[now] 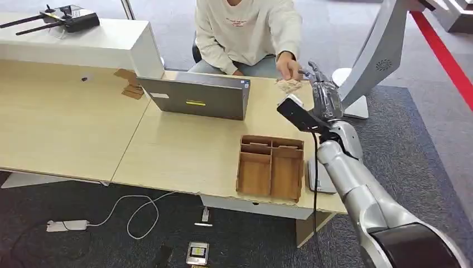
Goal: Pass the card to the sensor for recognition and then transmit it.
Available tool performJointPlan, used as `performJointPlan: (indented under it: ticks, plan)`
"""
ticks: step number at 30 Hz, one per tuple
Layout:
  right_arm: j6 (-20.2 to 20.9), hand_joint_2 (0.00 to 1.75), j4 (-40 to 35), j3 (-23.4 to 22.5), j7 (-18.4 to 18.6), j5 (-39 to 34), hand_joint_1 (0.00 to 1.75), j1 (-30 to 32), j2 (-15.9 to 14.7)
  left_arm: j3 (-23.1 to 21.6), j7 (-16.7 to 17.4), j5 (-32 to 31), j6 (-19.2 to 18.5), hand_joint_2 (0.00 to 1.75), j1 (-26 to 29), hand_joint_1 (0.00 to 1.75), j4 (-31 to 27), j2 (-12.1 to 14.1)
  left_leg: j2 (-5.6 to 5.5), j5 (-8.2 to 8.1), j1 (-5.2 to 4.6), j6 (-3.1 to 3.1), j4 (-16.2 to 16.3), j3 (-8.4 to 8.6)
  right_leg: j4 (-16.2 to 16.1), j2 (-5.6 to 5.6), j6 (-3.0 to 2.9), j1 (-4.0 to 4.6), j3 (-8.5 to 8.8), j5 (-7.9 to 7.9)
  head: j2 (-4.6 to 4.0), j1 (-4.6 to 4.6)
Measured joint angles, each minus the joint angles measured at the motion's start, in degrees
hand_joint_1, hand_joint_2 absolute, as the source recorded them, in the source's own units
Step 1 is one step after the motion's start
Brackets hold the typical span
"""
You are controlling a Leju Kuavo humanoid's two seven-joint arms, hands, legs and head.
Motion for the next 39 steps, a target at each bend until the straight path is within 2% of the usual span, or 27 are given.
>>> performJointPlan:
  ticks: [12,25,31,39]
  plan:
    - [0.7,1.75,-0.7,-0.2,-1.4,-3.2,0.0,-1.1,-1.6,0.0,0.6,0.0,0.0,0.0,0.1,0.0,0.0,0.0,0.0,0.0,-0.01,0.0,0.0,0.01,0.0,0.0,0.0,0.0,0.0,0.0,0.0,0.0]
    - [14.3,1.75,-3.5,-1.0,-0.9,-7.3,0.0,-0.4,-4.3,1.6,2.1,0.0,0.9,0.0,0.1,0.0,0.0,-0.6,0.0,0.0,-0.01,0.0,0.0,0.0,0.0,0.0,0.0,-0.01,0.0,0.0,0.0,-0.02]
    - [18.5,1.75,-5.4,-1.0,0.9,-6.3,0.0,3.2,-5.8,2.7,2.2,0.2,0.8,0.0,0.1,0.0,0.0,-0.8,0.0,-0.01,-0.01,0.01,0.0,0.01,0.0,0.0,0.0,-0.01,0.0,0.0,0.0,-0.02]
    - [21.3,1.75,-9.1,-0.9,3.7,-6.1,0.0,6.8,-8.0,2.8,3.1,0.0,-0.2,0.0,-0.2,0.0,0.0,-0.7,0.0,0.0,-0.01,0.0,0.0,0.0,0.0,0.0,0.0,-0.01,-0.01,0.0,0.0,-0.02]
